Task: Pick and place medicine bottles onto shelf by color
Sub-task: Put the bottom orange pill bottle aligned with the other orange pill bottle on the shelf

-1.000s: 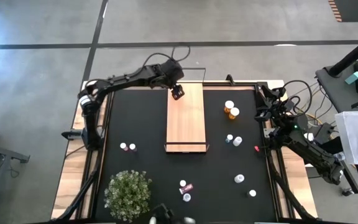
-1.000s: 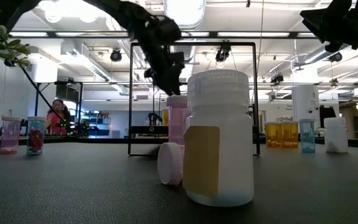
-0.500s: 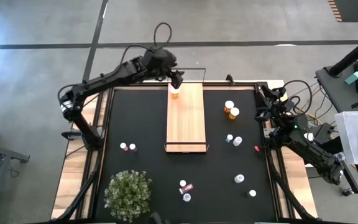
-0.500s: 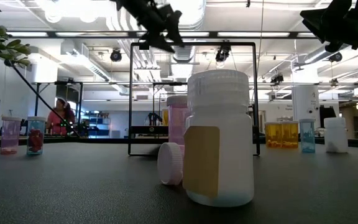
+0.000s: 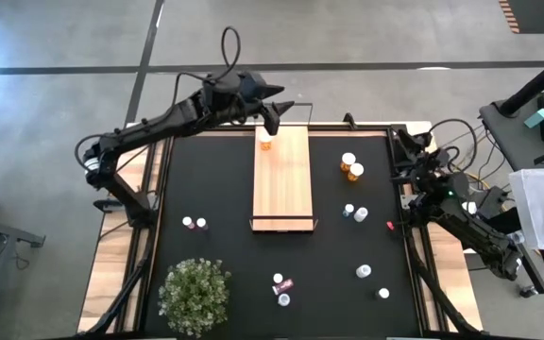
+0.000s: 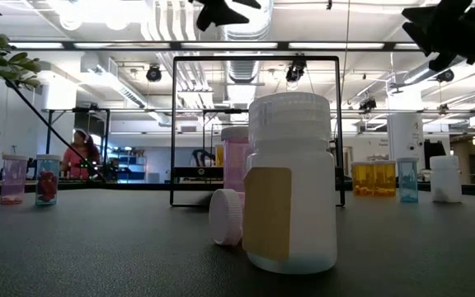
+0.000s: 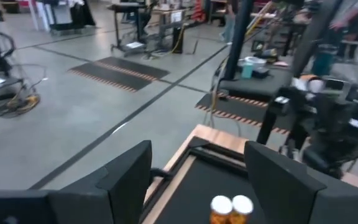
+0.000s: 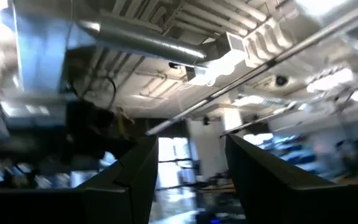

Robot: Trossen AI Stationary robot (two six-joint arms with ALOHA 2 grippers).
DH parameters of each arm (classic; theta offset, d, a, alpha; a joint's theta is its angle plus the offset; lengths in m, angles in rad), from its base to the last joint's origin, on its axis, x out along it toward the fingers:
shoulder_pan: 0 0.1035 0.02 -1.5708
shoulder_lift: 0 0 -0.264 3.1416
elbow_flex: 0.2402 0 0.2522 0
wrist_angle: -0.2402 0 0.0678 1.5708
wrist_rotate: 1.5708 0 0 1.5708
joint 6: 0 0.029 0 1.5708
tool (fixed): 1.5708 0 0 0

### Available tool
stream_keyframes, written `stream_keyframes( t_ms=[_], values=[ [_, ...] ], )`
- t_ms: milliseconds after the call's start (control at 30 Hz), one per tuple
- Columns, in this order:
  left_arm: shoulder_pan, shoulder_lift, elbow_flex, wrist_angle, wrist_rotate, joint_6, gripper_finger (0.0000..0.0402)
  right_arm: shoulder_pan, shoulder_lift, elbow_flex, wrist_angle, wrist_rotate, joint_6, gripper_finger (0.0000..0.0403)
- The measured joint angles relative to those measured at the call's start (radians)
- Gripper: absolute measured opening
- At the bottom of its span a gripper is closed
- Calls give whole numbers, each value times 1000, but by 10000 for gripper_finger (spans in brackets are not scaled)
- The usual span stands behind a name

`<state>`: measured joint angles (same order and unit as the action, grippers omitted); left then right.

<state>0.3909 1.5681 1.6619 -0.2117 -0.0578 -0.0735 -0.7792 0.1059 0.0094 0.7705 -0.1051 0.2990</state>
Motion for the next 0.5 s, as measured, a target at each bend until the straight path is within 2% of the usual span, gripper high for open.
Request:
stream_keyframes(
  t_ms=[100, 167, 367, 500],
  values=[
    [-26, 0, 0, 27, 0, -10, 240, 0, 0, 0, 9, 4, 236, 178],
    [-41, 0, 0, 35, 1, -35, 240, 0, 0, 0, 26, 7, 331, 178],
    [-61, 0, 0, 41, 4, -53, 240, 0, 0, 1, 53, 20, 345, 178],
    [-61, 0, 0, 43, 4, -52, 240, 0, 1, 16, 47, 46, 479, 178]
  ],
)
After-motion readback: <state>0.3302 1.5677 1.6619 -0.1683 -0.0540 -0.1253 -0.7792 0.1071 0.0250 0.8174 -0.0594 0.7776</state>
